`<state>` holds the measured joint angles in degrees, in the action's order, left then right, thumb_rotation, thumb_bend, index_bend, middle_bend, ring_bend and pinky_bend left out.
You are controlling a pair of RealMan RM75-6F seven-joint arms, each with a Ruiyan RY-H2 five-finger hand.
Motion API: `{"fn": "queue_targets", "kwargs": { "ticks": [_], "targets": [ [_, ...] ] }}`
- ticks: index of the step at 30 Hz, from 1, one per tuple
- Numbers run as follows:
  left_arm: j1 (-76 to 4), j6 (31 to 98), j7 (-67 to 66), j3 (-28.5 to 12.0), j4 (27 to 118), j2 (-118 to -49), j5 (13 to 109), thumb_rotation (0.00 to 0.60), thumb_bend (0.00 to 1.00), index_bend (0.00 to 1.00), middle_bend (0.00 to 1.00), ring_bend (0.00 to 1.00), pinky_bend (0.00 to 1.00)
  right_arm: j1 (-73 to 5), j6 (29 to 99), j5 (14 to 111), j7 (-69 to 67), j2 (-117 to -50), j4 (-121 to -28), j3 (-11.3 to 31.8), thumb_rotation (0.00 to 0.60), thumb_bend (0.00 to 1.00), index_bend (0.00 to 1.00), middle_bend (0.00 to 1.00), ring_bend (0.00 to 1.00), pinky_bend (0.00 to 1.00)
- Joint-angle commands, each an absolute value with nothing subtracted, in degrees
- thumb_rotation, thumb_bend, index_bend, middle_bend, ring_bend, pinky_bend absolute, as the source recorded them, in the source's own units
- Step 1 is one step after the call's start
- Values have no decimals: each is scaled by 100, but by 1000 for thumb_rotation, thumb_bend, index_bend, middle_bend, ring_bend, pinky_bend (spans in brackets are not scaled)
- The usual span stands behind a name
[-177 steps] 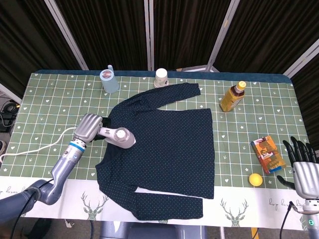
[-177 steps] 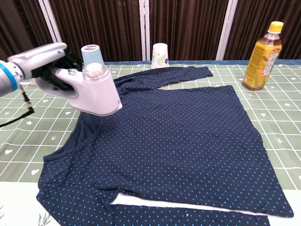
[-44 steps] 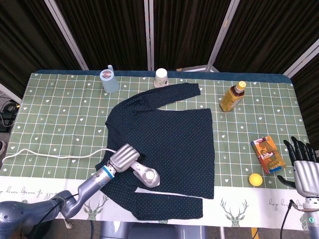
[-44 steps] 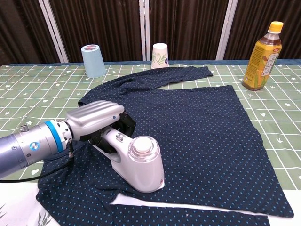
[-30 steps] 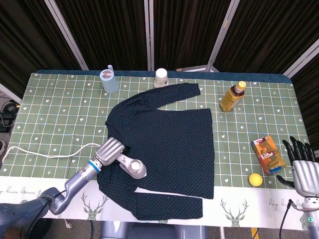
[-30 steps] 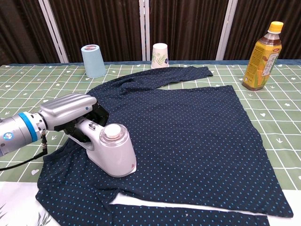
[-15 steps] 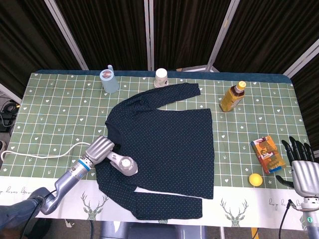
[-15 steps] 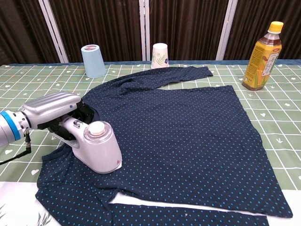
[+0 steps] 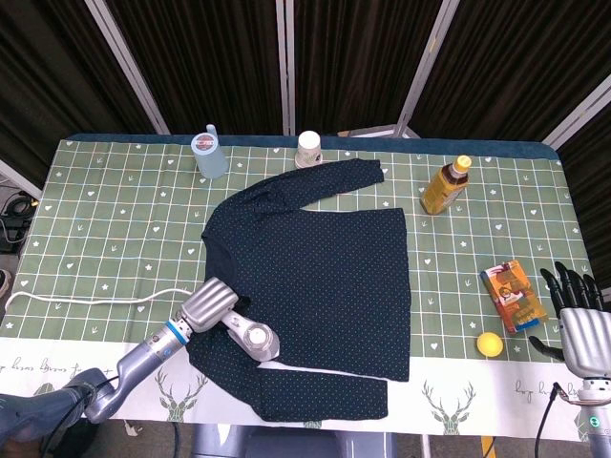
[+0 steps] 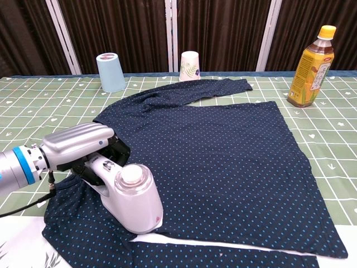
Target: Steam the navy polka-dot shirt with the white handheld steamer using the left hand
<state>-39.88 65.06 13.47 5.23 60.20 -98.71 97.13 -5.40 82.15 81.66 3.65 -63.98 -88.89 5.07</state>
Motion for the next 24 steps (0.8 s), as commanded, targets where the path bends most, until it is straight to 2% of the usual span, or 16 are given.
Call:
{"fn": "queue_targets", "kwargs": {
  "ticks": [1,9,24],
  "targets": [
    [-4027,6491,1214,508,6142,-9847,9748,600,570,1000,895,778,997,-539,8214,8163,360,-6395,-8890,508,600,0,0,0,0,0],
    [-4009,6439,1098,488,6097,-9793,9688,600,570,1000,895,778,997,-535,8218,8157,346,-6391,-8880,512,600,0,0,0,0,0],
    [-3777,6614,1522,608,5393,-9590,9650,600,570,1000,895,778,997,-535,8229,8170,371,-6398,-8905,509,600,0,0,0,0,0]
  ]
}}
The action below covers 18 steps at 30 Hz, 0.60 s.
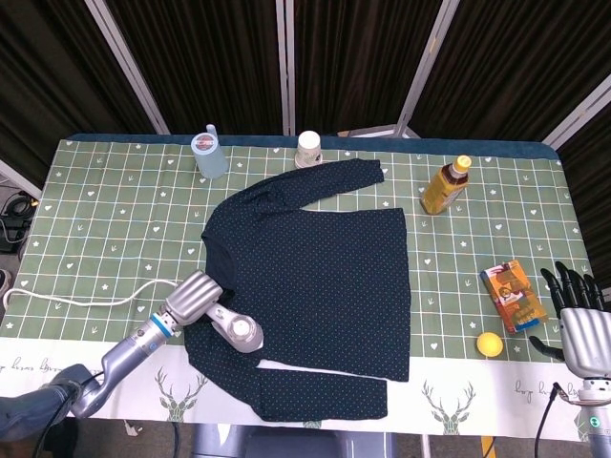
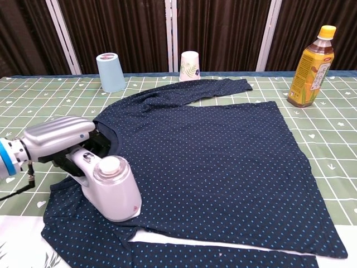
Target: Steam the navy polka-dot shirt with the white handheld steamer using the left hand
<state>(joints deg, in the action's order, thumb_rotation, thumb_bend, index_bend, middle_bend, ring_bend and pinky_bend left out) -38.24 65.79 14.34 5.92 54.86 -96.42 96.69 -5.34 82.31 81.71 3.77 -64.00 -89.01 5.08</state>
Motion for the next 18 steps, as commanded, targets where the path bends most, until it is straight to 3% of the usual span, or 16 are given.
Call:
{"fn": "queue_targets", "kwargs": {
  "ticks": [1,18],
  "targets": [
    [-3766,6620,1553,608,5368,-9578,9641,600,570,1000,895,778,997,-536,8227,8171,372,-6398,-8904,509,600,0,0,0,0,0],
    [-3636,6813,1883,673,5228,-9572,9731,600,570,1000,895,778,997,-534,8249,8206,406,-6394,-8952,498,600,0,0,0,0,0]
  ]
}}
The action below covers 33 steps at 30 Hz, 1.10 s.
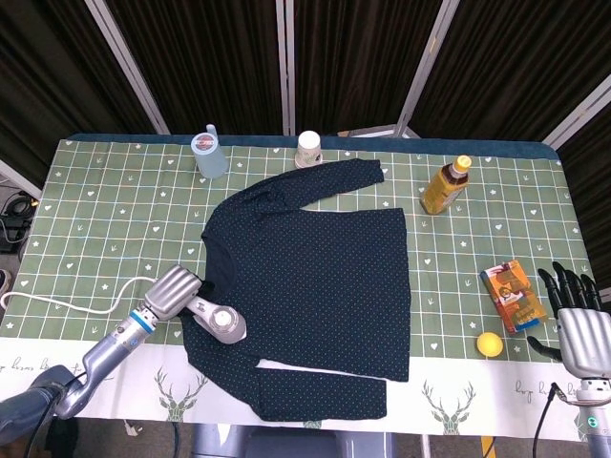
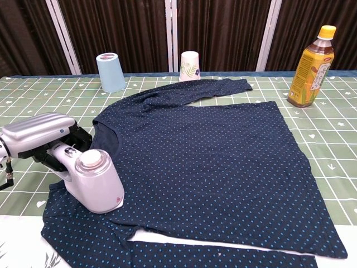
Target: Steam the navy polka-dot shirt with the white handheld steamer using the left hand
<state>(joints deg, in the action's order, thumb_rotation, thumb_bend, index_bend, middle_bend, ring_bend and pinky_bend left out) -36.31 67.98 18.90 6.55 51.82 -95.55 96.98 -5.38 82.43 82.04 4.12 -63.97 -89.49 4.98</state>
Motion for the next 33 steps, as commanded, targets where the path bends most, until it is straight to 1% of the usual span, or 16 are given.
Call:
{"fn": "queue_targets", "kwargs": {
  "ticks": [1,21,28,33],
  "targets": [
    [-3637,6815,1873,679,5266,-9580,9743,600,570,1000,895,778,997,-532,8254,8207,400,-6391,-8950,499,600,0,0,0,0,0],
    [-3779,6697,1422,850,6310,-9589,10089,600,569,1000,895,778,997,-524,8258,8211,353,-6376,-8931,498,600,0,0,0,0,0],
    [-3767,6667,1310,785,6328,-9637,10023,600,569,1000,895,778,997,-519,8265,8211,347,-6374,-8927,498,600,0,0,0,0,0],
    [-3737,6784,1427,628,6240,-9593,9895,600,570,1000,895,778,997,-521,8262,8214,347,-6378,-8919,497,600,0,0,0,0,0]
  ]
}}
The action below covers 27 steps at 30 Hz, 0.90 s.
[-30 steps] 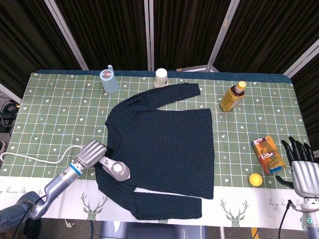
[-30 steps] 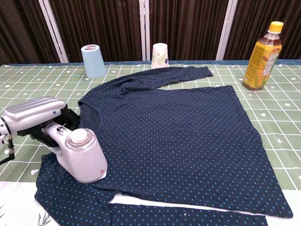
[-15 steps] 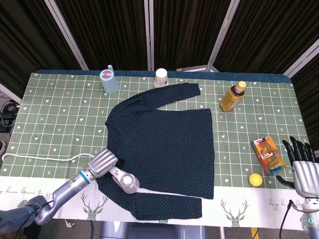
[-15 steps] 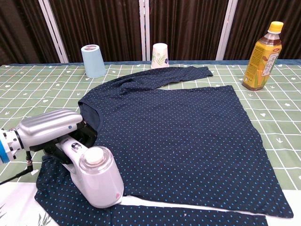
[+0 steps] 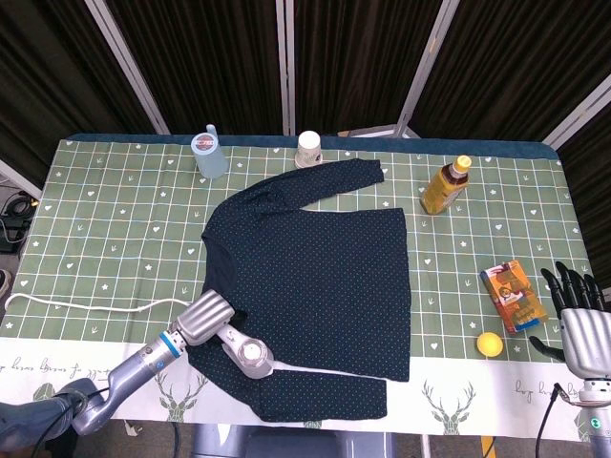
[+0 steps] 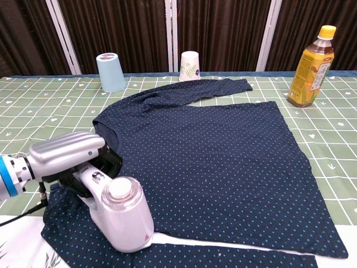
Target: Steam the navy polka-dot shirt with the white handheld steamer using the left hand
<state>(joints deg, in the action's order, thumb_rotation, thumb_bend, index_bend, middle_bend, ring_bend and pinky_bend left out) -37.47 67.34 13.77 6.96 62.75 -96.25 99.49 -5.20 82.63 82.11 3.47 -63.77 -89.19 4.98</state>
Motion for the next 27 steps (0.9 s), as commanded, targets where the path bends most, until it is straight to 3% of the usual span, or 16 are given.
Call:
{"fn": "queue_targets", "kwargs": {
  "ticks": [1,8,16,27],
  "targets": [
    [-3734,6822,1468,573,6223,-9561,9854,600,570,1000,895,778,997,-522,8260,8218,349,-6379,-8919,495,600,0,0,0,0,0],
    [-3680,7092,1706,87,6143,-9301,9443,600,566,1000,895,778,997,-522,8269,8230,396,-6396,-8926,489,600,0,0,0,0,0],
    [-3598,6793,2061,-382,5536,-9007,8683,600,555,1000,895,778,997,-523,8277,8257,445,-6398,-8963,475,600,0,0,0,0,0],
    [-3468,5925,2713,-418,4271,-9306,8142,600,553,1000,895,778,985,-559,8211,8255,533,-6434,-8978,463,600,0,0,0,0,0]
  ]
}}
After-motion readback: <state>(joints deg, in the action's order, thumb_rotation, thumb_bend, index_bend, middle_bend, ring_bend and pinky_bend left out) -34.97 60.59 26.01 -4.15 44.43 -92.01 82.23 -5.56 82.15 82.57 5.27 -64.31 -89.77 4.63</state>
